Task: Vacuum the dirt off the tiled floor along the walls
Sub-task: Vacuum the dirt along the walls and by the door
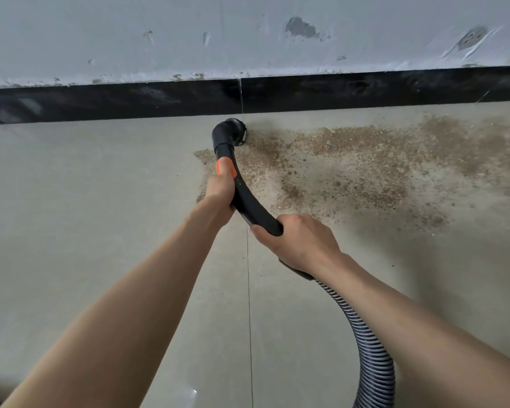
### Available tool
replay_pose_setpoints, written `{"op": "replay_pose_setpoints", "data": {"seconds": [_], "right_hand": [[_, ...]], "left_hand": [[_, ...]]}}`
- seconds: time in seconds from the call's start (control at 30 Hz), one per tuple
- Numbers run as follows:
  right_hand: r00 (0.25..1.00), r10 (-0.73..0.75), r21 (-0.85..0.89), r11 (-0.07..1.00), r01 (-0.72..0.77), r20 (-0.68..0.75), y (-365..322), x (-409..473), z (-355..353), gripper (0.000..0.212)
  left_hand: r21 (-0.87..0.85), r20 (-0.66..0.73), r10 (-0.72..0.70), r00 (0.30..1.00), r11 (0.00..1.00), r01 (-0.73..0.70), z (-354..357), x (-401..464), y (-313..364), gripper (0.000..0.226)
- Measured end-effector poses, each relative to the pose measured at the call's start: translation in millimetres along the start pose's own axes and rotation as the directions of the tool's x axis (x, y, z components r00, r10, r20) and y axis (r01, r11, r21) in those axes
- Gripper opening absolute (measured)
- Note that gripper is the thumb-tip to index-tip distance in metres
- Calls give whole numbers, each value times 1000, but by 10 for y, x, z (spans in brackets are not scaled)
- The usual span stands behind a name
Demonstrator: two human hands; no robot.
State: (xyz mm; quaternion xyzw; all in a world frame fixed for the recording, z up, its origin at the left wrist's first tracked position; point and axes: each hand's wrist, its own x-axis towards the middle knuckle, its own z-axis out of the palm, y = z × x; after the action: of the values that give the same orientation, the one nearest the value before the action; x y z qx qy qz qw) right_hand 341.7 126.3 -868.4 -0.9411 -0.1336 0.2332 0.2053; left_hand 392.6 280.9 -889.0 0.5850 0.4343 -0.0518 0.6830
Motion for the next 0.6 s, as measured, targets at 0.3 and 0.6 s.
{"op": "replay_pose_setpoints", "data": {"seconds": [0.3,0.6], "right_hand": [[999,31,4,1000,-31,23,296,-10,-349,52],[995,95,67,993,-94,-11,716,-104,-530,54]], "left_hand": [[2,41,-24,999,1000,24,464,-81,61,26],[118,83,-12,996,993,2,1014,-159,37,34]]}}
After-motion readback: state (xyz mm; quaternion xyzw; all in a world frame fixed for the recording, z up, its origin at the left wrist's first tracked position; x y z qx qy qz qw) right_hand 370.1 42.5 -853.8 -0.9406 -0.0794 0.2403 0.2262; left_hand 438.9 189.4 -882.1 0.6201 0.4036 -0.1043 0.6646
